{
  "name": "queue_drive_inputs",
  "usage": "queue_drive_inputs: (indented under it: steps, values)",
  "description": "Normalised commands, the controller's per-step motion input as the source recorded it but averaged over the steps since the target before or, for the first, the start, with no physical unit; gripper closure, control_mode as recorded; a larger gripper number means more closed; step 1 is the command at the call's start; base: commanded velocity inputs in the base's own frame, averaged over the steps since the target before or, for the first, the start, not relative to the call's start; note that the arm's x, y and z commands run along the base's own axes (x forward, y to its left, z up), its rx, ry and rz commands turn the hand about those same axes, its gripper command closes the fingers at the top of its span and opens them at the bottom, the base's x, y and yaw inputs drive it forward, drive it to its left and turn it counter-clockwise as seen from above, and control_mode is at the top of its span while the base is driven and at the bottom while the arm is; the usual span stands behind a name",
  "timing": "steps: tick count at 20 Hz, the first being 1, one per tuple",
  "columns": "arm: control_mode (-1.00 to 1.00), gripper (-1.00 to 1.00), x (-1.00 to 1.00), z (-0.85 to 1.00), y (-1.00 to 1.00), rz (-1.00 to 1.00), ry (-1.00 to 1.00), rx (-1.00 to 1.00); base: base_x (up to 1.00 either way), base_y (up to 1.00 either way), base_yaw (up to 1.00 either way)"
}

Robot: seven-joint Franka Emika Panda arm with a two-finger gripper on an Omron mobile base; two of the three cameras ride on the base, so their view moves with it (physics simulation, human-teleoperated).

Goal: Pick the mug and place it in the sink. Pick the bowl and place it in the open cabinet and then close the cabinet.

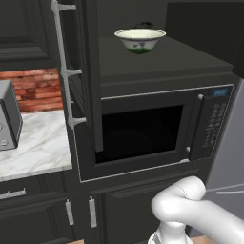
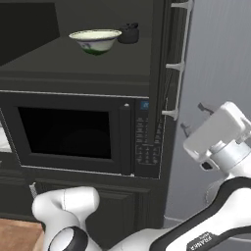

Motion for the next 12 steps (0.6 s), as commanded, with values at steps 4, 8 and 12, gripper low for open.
queue_drive_inputs:
  steps: [4,8,12]
  values:
    - [-1.0,-1.0,-0.17,0.0,0.38,0.14,-0.17,-0.02,0.0,0.0,0.0]
    - [-1.0,-1.0,-0.34,0.0,0.41,0.12,-0.19,-0.03,0.0,0.0,0.0]
    - [-1.0,-1.0,-0.51,0.07,0.52,0.08,-0.22,-0.06,0.0,0.0,0.0]
